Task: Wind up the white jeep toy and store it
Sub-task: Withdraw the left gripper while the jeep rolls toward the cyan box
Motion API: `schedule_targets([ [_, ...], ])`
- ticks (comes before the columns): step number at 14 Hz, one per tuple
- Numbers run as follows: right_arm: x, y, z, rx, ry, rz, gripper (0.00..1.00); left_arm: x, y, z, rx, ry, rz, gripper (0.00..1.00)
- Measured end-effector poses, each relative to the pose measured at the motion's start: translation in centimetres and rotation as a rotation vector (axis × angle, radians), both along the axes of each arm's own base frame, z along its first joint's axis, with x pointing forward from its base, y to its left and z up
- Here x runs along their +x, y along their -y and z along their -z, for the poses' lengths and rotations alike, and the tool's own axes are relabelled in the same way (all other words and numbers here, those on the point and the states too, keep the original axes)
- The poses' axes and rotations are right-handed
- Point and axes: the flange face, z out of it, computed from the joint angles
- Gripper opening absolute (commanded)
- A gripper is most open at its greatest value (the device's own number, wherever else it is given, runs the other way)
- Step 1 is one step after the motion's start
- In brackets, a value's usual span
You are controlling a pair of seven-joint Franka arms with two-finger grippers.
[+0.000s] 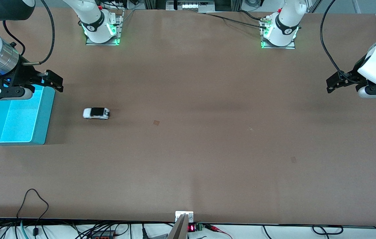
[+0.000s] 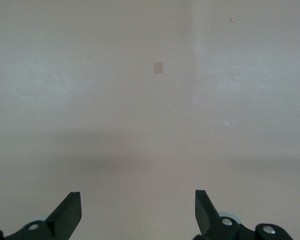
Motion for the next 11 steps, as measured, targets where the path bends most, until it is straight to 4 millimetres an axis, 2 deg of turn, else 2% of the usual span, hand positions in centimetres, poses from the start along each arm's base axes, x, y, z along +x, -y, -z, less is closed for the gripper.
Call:
schedule_targets([
  [11,-0.02,-0.11,0.00,0.000,0.000,-0.002,1.00,-0.01,0.07,0.07,0.000,-0.005,0.068,1.00],
])
